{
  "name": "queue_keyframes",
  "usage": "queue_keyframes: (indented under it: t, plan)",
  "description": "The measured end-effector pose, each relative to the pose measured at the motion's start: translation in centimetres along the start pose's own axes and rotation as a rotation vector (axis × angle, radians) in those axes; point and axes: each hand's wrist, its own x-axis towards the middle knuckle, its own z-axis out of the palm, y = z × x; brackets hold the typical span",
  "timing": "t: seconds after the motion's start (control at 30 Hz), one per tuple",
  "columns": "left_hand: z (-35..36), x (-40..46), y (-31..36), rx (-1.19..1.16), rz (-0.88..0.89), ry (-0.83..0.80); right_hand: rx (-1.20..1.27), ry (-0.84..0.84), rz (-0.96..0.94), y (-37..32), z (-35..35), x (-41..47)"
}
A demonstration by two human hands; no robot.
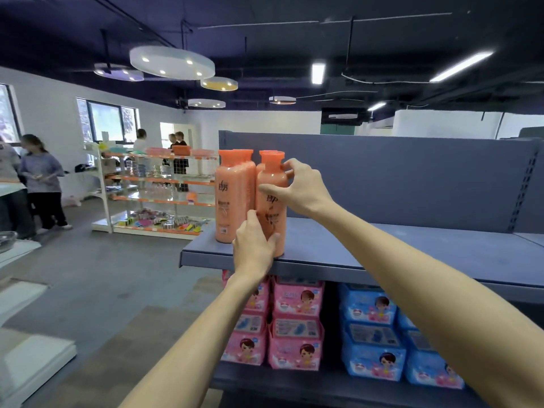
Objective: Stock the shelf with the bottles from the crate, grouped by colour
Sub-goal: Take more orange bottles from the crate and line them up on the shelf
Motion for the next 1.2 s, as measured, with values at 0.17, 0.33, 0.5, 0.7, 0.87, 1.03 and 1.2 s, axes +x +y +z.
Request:
queue_keyframes:
  t: [0.17, 0.33, 0.5, 0.7, 0.87, 1.03, 1.2]
  plan:
    - [1.7, 2.8, -1.3, 0.038, -0.048, -0.035, -0.057, -0.114, 0.014, 2.1, 1.4, 3.1]
    - [3.4, 5.2, -2.0, 0.072, -0.089, -0.046, -0.052, -0.121, 0.006, 3.6, 3.7, 5.9]
    - [4.6, 7.2, -2.5, 0.118, -0.096, -0.053, -0.056, -0.125, 0.004, 4.9, 5.2, 7.9]
    - [5.5, 8.6, -3.3, 0.133, -0.091, -0.05, -0.058, -0.125, 0.009, 5.6, 5.9, 9.4]
    - [6.1, 9.1, -3.5, 0.126, -0.091, -0.039, -0.063, -0.125, -0.002, 6.0, 6.3, 9.9]
    - [6.4, 9.2, -3.6, 0.143, -0.086, -0.022, -0.05, -0.115, -0.004, 6.1, 6.4, 10.0]
    - [6.0, 8.6, -3.2, 0.118, -0.109, -0.054, -0.085, -0.14, 0.046, 5.1, 6.3, 9.5]
